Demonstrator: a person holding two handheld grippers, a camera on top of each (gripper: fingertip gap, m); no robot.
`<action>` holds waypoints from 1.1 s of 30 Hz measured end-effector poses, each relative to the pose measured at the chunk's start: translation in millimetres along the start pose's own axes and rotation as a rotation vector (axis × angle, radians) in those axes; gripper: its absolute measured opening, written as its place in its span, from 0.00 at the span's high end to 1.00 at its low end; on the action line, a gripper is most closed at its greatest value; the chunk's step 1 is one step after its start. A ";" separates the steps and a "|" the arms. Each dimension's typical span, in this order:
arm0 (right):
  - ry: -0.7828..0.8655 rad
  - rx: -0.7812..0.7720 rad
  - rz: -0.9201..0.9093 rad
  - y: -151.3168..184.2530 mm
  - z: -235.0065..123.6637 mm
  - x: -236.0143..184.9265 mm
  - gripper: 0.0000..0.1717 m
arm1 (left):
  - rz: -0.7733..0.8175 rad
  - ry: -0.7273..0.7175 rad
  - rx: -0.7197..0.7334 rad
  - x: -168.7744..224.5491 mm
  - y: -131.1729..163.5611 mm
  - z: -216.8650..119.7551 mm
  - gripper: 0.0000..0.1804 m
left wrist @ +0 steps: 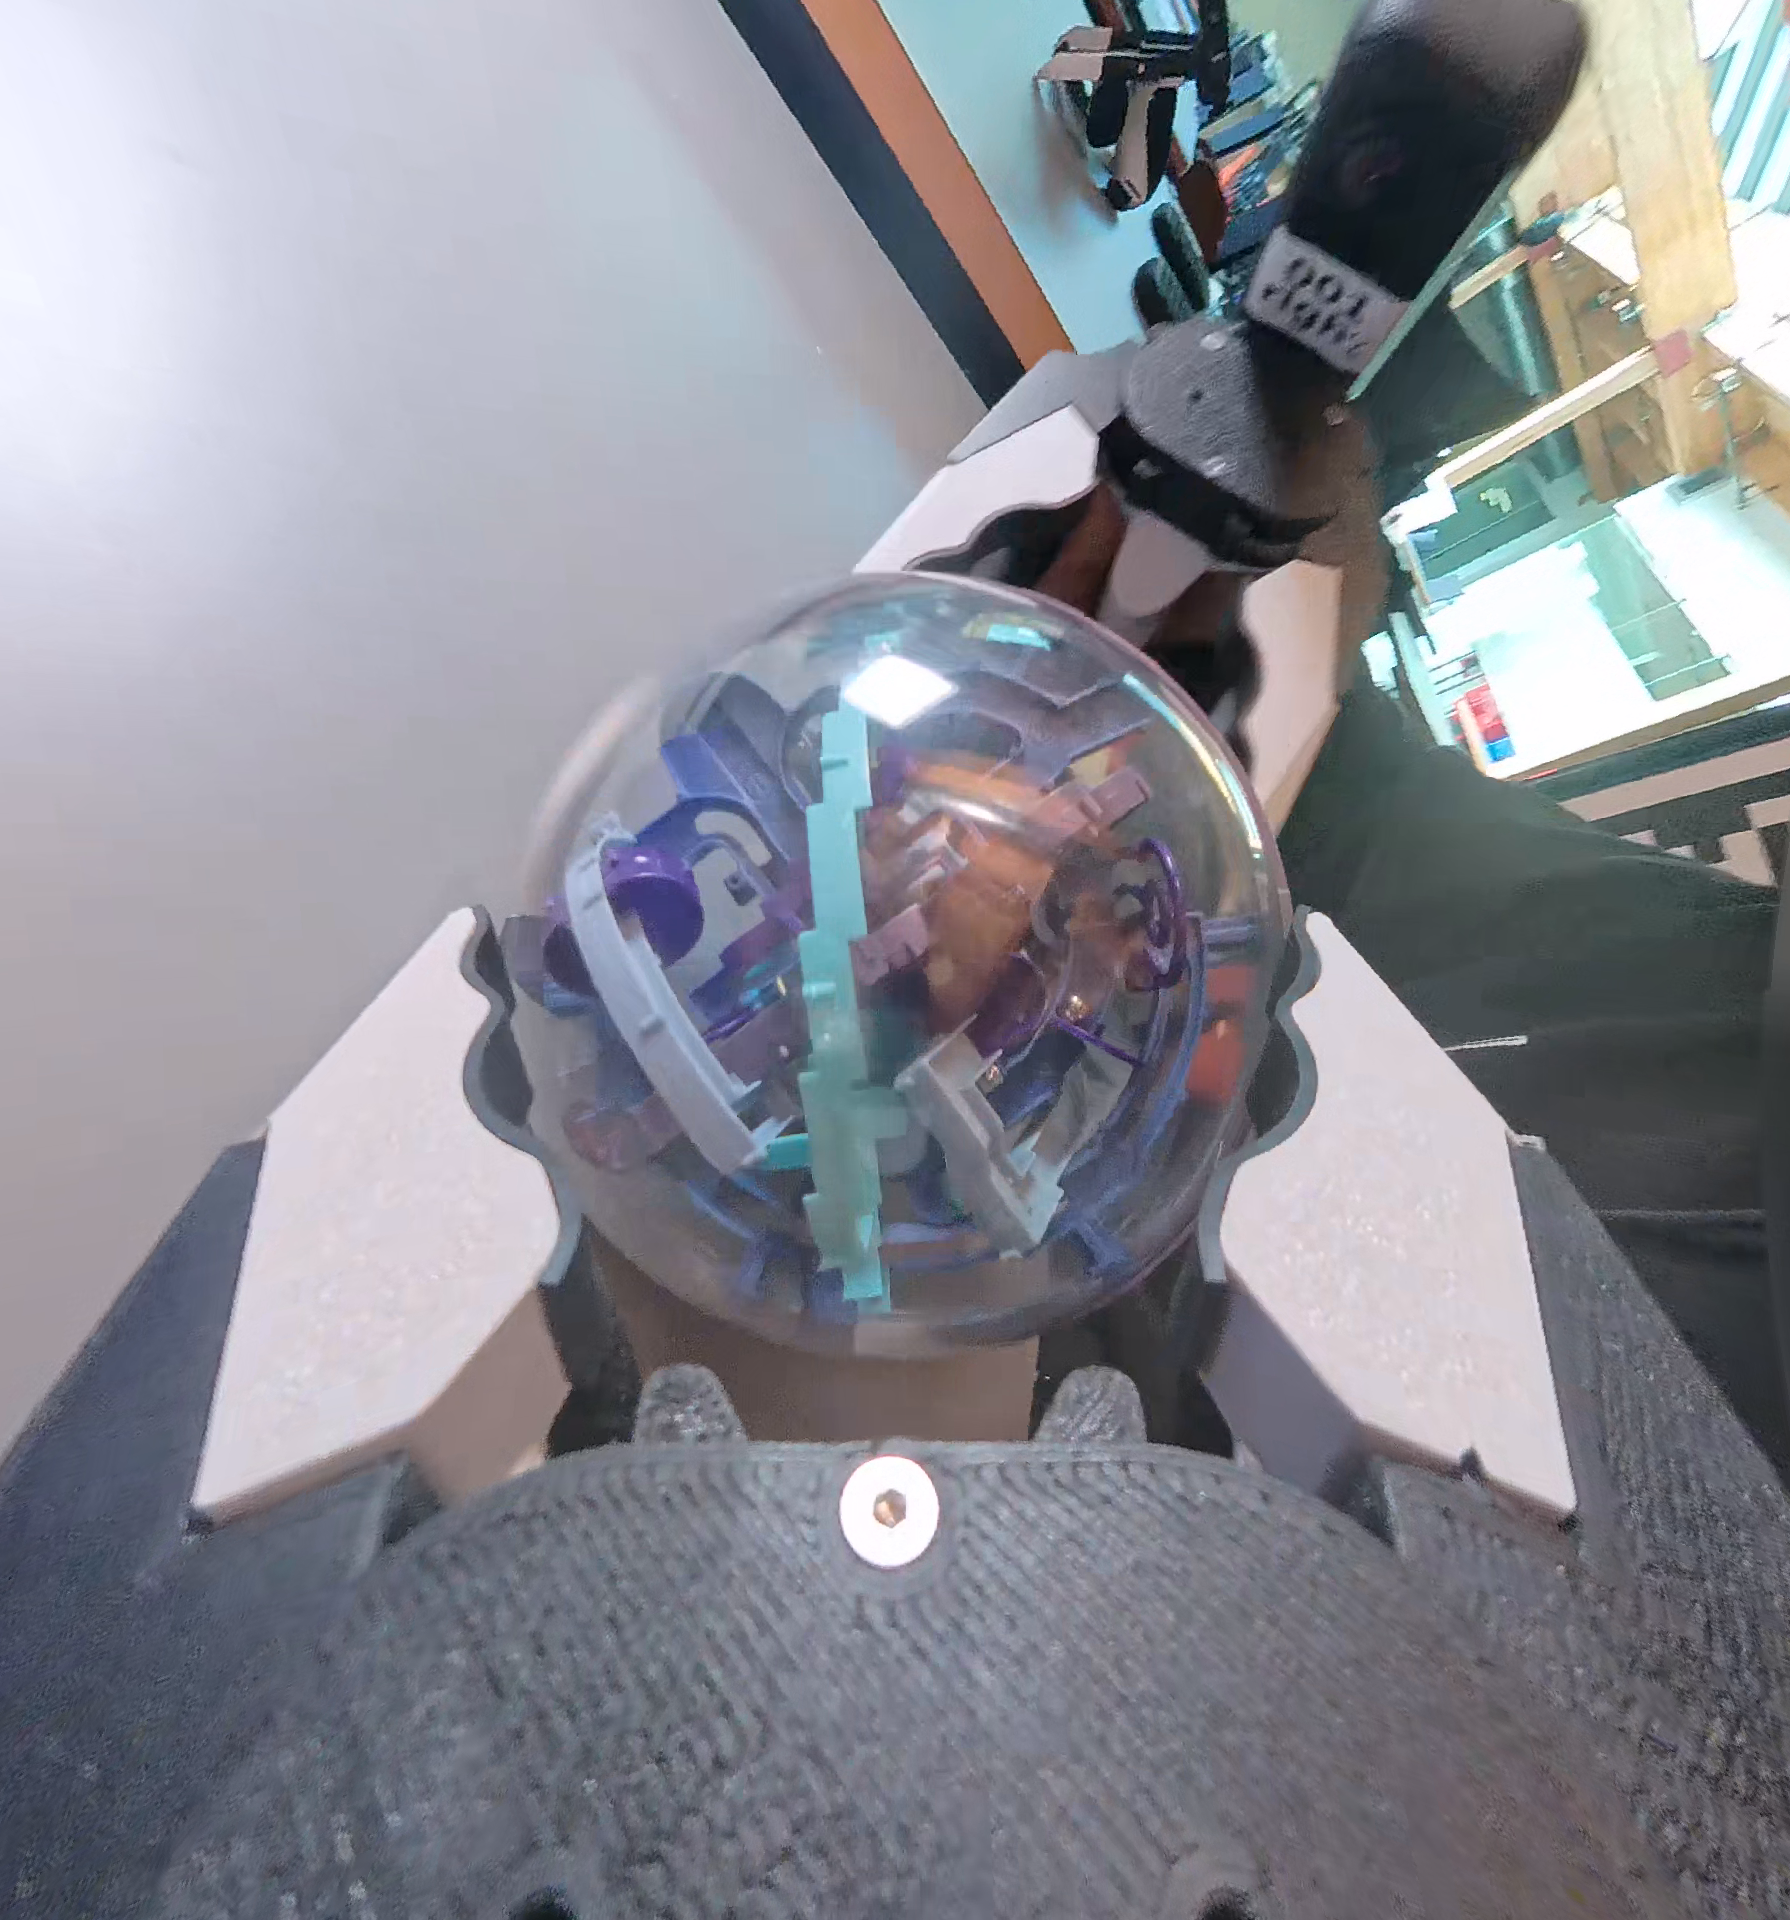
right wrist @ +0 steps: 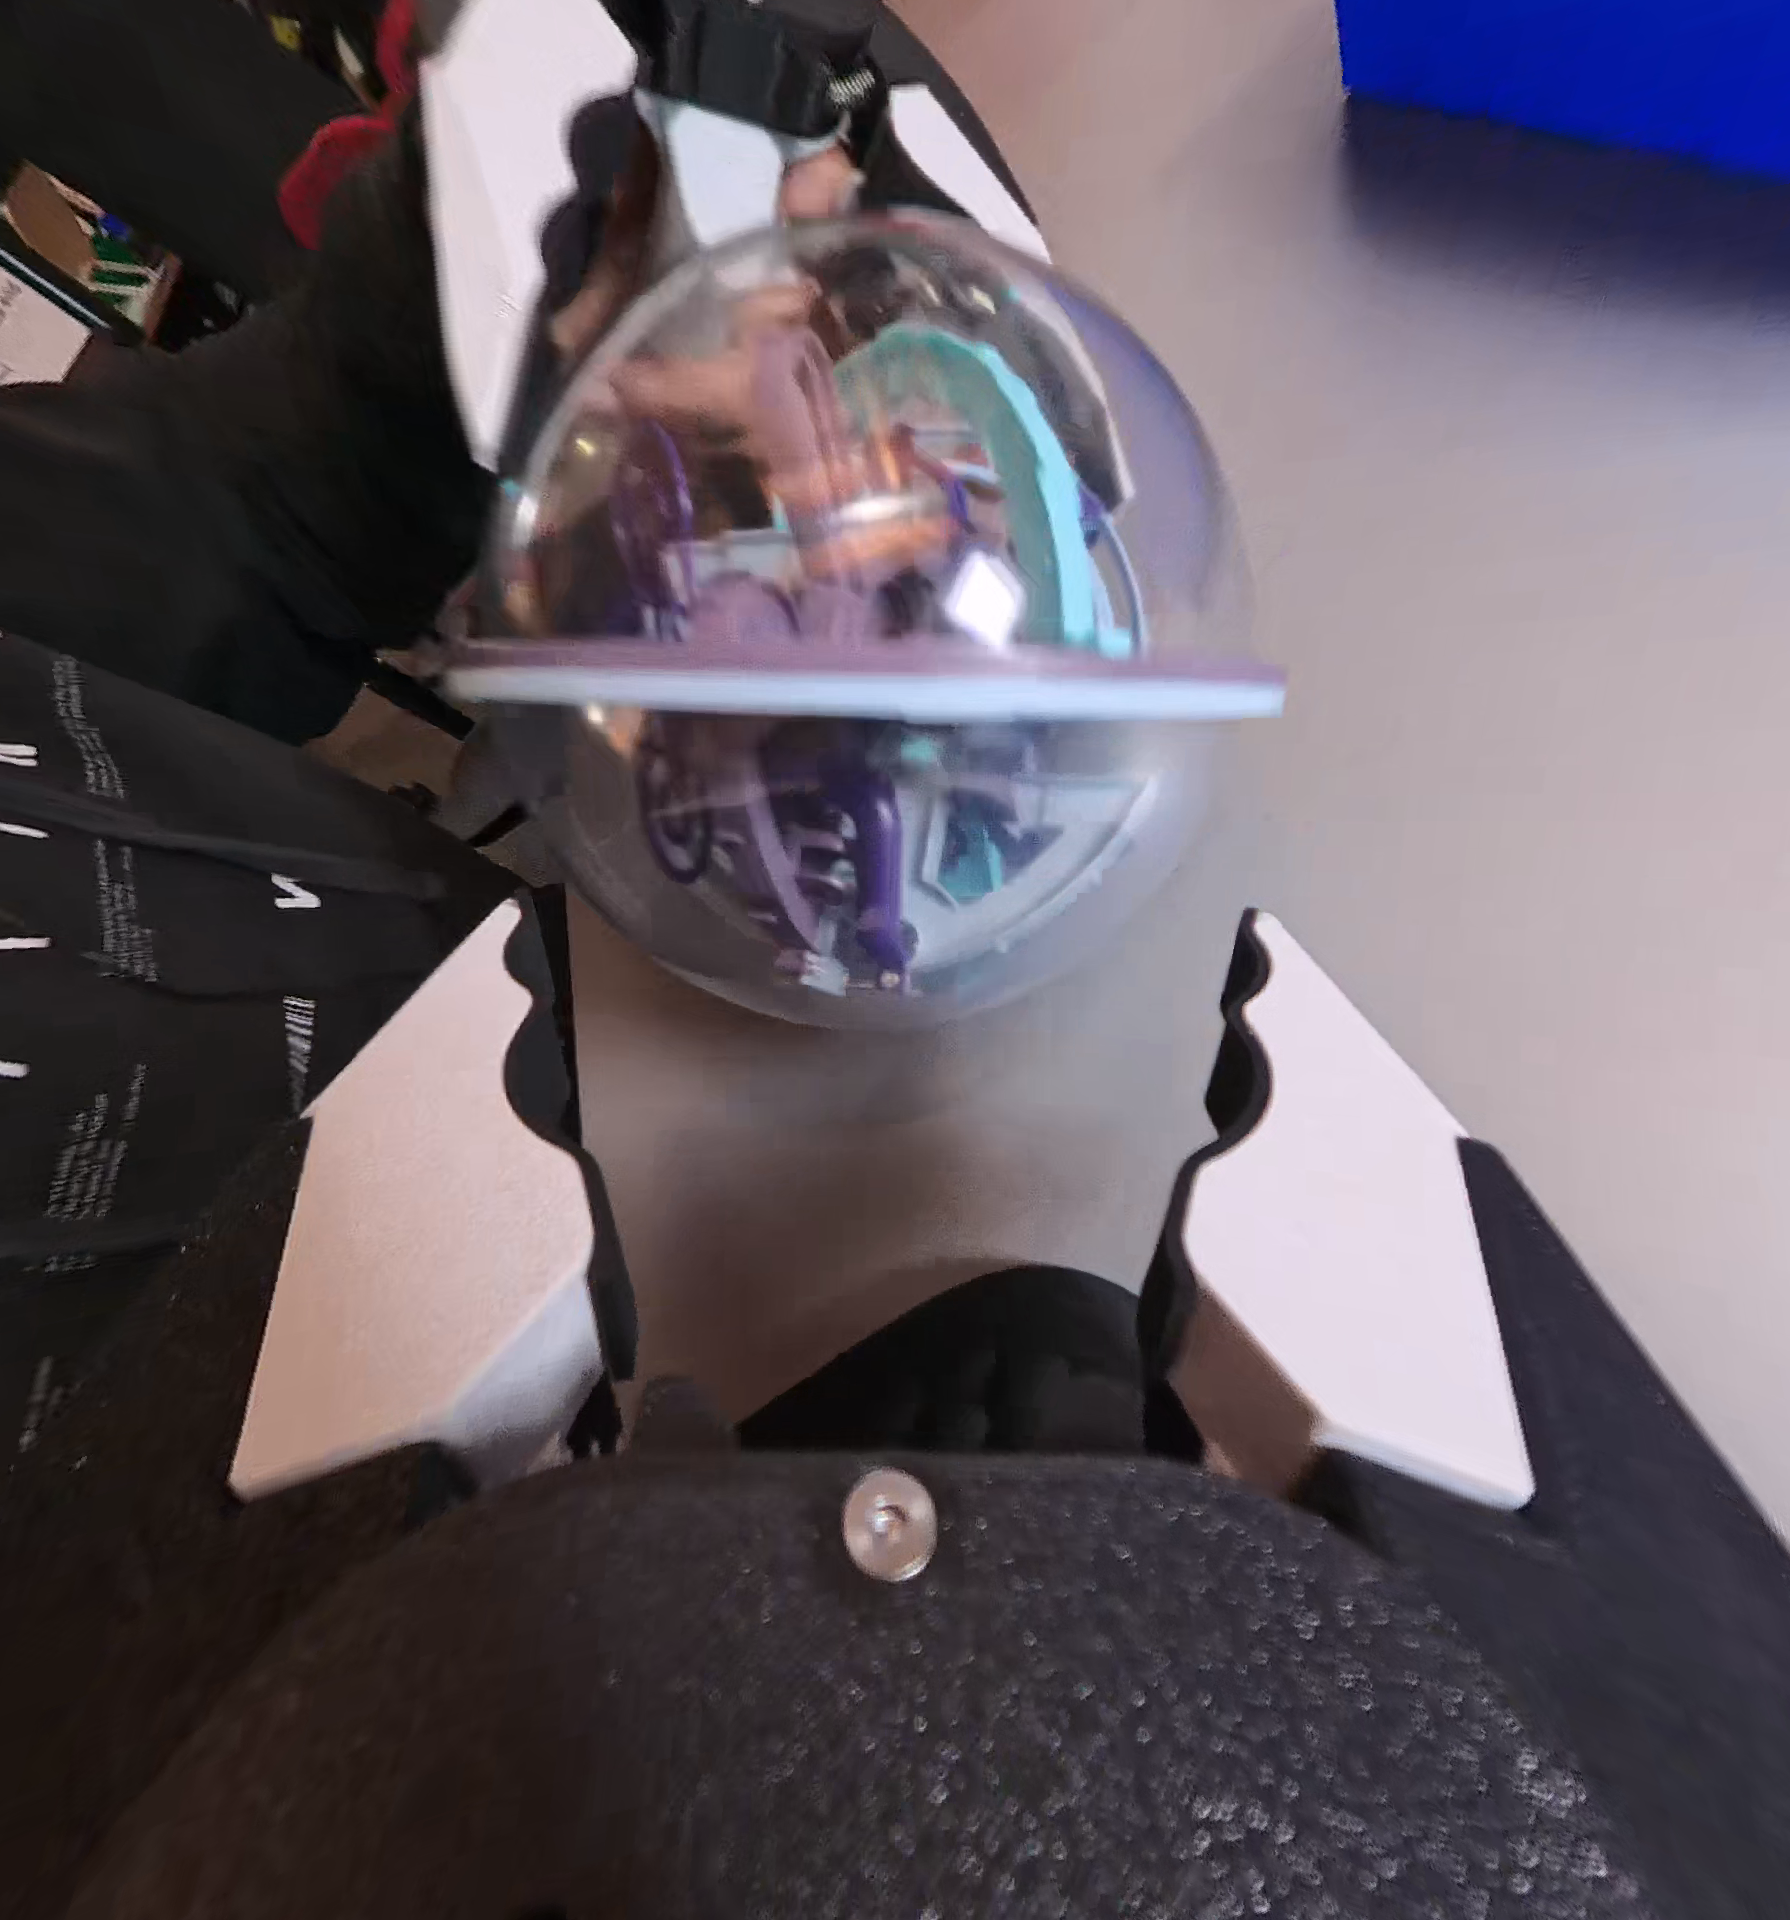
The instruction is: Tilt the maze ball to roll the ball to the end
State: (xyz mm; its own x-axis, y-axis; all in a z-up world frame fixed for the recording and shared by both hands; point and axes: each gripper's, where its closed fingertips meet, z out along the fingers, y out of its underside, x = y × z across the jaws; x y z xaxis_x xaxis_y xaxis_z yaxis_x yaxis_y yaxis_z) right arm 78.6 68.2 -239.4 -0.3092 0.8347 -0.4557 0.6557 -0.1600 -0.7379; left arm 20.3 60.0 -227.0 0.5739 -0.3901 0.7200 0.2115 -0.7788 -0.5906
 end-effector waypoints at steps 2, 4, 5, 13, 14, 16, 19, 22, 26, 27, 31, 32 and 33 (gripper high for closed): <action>0.028 0.023 -0.065 -11.9 -12.2 -9.8 0.26 | 0.056 -0.045 -0.011 2.5 -2.0 1.8 0.22; 0.102 0.036 -0.149 -19.5 -18.3 -16.1 0.25 | 0.138 -0.097 -0.025 6.3 -2.8 4.4 0.23; 0.146 0.033 -0.194 -20.0 -17.4 -17.9 0.24 | 0.182 -0.119 -0.034 8.9 -2.6 6.4 0.23; 0.265 0.015 -0.344 3.1 9.9 -16.3 0.24 | 0.451 -0.151 -0.012 39.2 -5.2 14.0 0.21; 0.266 0.019 -0.347 5.8 10.5 -15.8 0.24 | 0.455 -0.137 0.013 41.7 -5.7 7.3 0.20; 0.266 0.046 -0.344 7.7 11.1 -15.9 0.24 | 0.459 -0.141 0.038 35.6 1.2 -7.2 0.17; 0.271 0.096 -0.355 7.3 11.6 -16.5 0.24 | 0.397 -0.149 0.059 13.5 24.3 -17.0 0.16; 0.312 0.113 -0.404 9.0 15.8 -13.7 0.24 | 0.320 -0.114 0.109 2.6 42.6 -10.3 0.17; 0.399 0.081 -0.474 15.5 27.7 -5.5 0.25 | 0.340 -0.123 0.140 -1.0 46.4 0.1 0.19; 0.413 0.076 -0.478 15.8 29.0 -3.2 0.25 | 0.364 -0.141 0.134 -2.0 44.8 -1.0 0.20; 0.426 0.050 -0.472 20.4 35.0 3.3 0.26 | 0.435 -0.201 0.103 -4.4 38.2 -5.8 0.20; 0.413 0.045 -0.470 22.5 36.5 2.6 0.26 | 0.460 -0.209 0.096 -4.4 37.3 -7.6 0.20; 0.386 0.044 -0.461 24.3 37.4 0.5 0.26 | 0.485 -0.213 0.091 -4.0 36.8 -9.4 0.20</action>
State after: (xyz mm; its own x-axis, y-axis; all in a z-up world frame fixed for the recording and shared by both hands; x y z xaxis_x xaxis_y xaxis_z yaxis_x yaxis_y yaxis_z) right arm 68.6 45.0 -276.2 -0.2773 0.9528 0.1234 0.4820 0.2491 -0.8400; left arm 18.3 28.4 -248.2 0.7689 -0.5784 0.2725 -0.0556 -0.4851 -0.8727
